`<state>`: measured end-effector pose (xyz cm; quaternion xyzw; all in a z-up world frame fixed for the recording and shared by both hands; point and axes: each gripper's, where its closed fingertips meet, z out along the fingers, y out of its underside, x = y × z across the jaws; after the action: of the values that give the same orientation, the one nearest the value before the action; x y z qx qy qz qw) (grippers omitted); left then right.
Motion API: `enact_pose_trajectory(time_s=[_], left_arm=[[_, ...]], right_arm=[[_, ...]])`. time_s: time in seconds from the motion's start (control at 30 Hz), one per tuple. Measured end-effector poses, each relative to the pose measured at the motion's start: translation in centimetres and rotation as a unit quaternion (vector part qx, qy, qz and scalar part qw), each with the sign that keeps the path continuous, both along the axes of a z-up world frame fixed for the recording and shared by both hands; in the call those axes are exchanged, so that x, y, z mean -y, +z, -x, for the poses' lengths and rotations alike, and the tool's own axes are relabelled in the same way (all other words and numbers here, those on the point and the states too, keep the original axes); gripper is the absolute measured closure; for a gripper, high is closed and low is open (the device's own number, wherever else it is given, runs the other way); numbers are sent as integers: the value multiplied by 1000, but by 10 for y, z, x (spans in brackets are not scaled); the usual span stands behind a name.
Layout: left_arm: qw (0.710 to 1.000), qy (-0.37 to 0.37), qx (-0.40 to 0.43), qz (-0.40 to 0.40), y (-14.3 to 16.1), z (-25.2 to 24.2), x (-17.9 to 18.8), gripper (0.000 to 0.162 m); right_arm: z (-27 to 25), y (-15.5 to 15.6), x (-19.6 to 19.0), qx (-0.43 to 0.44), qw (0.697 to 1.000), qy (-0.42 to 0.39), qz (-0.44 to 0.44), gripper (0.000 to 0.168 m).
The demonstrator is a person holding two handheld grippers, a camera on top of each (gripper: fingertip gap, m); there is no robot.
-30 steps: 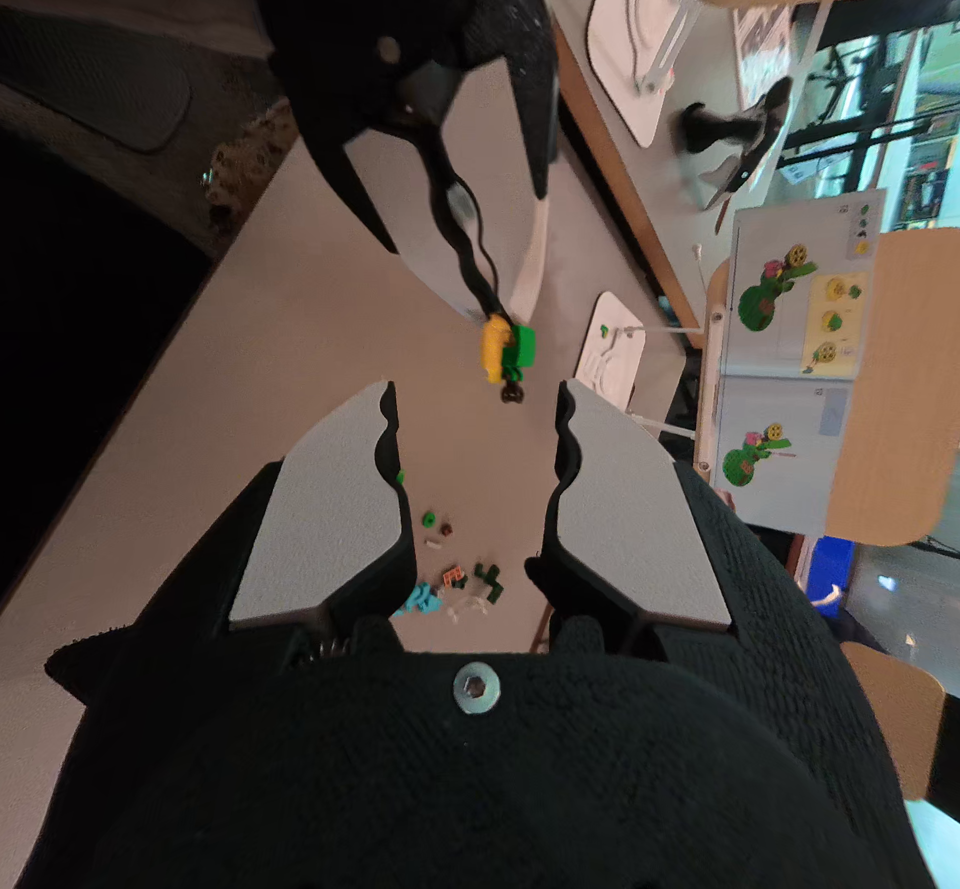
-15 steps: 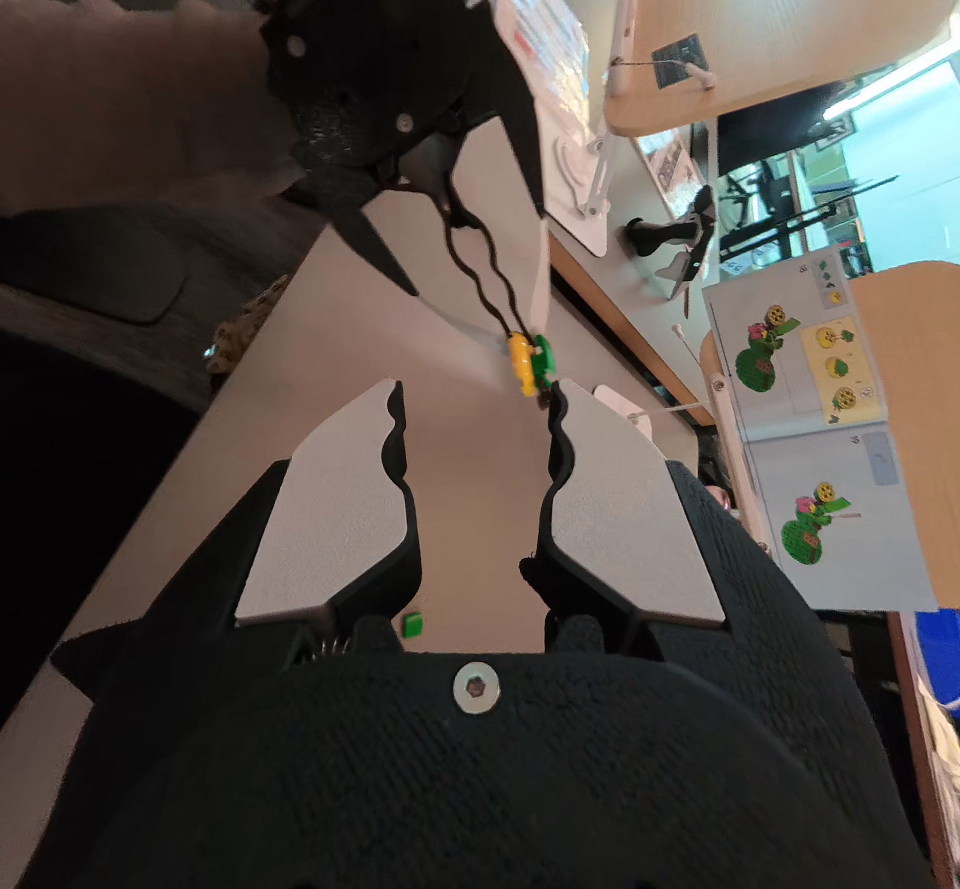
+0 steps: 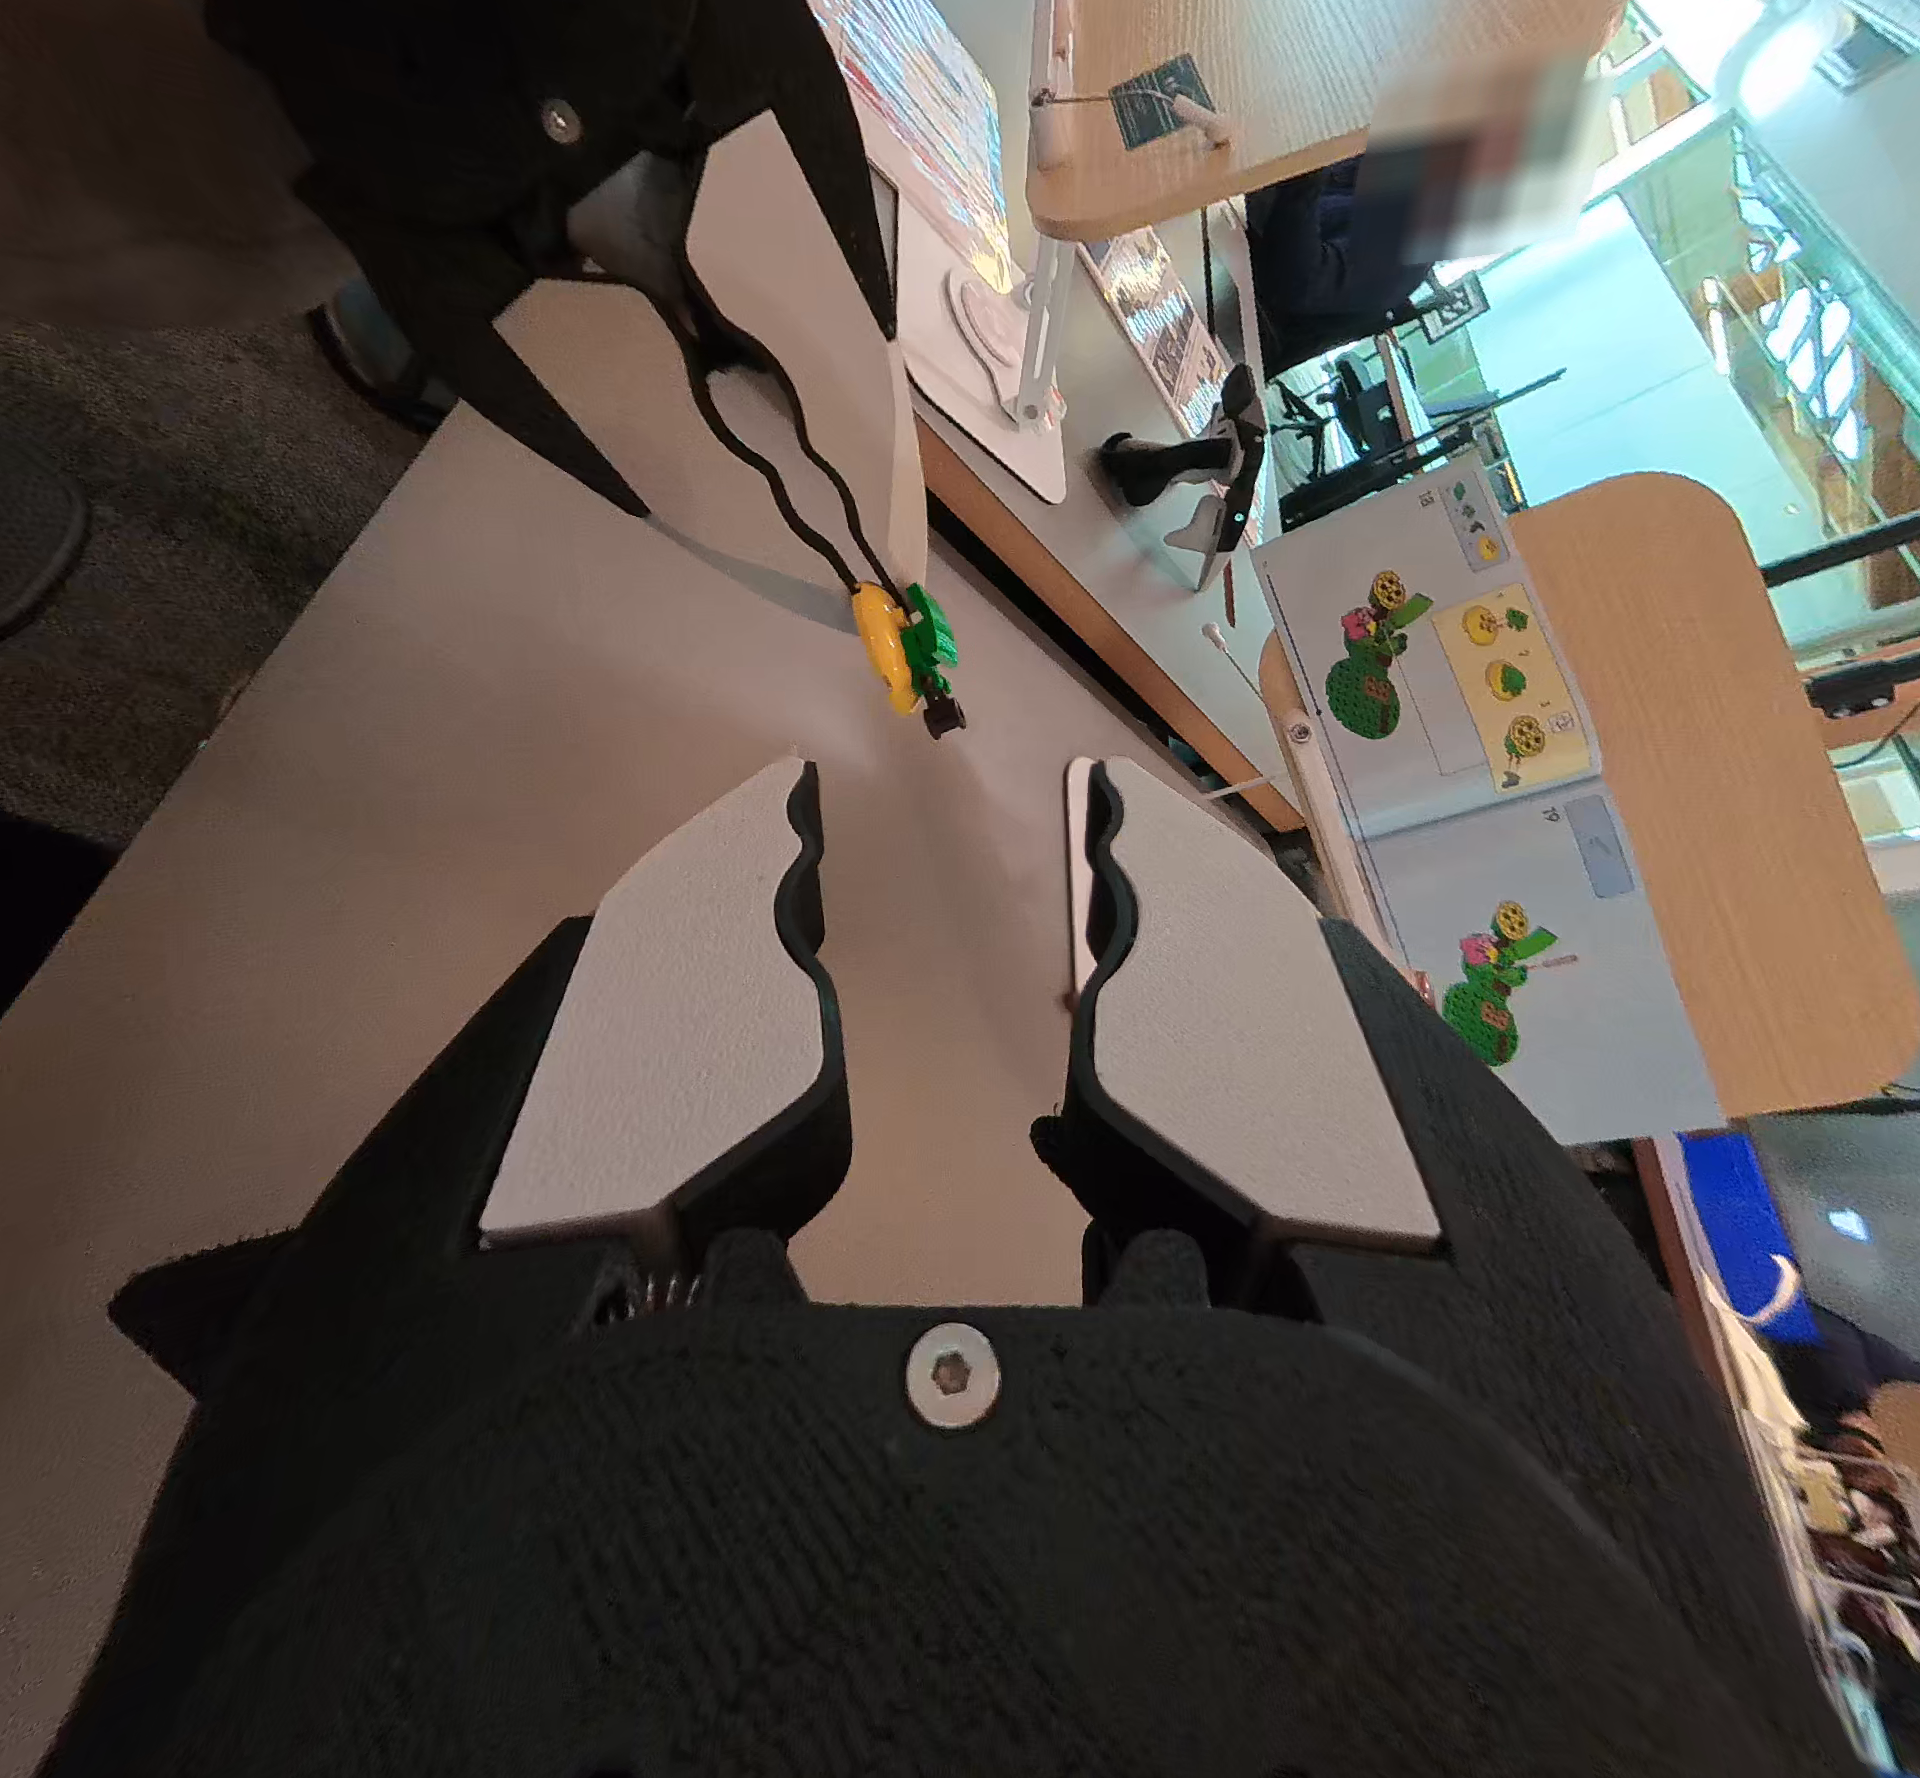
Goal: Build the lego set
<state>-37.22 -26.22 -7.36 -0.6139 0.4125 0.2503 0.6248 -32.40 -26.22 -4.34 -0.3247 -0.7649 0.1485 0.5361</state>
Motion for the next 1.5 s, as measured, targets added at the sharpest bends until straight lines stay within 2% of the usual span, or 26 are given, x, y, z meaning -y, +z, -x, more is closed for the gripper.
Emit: enact_pose_trajectory(time_s=[0.03, 0.6, 1.5], left_arm=[[1000, 1, 0, 1, 0, 1, 0, 157], [1000, -6, 1, -11, 3, -4, 2, 157], [1000, -16, 0, 2, -2, -11, -2, 157]], right_arm=[[0, 0, 1, 0, 1000, 3, 2, 120], [4, -11, -14, 13, 1000, -16, -15, 125], [1, -10, -9, 12, 1000, -1, -12, 126]])
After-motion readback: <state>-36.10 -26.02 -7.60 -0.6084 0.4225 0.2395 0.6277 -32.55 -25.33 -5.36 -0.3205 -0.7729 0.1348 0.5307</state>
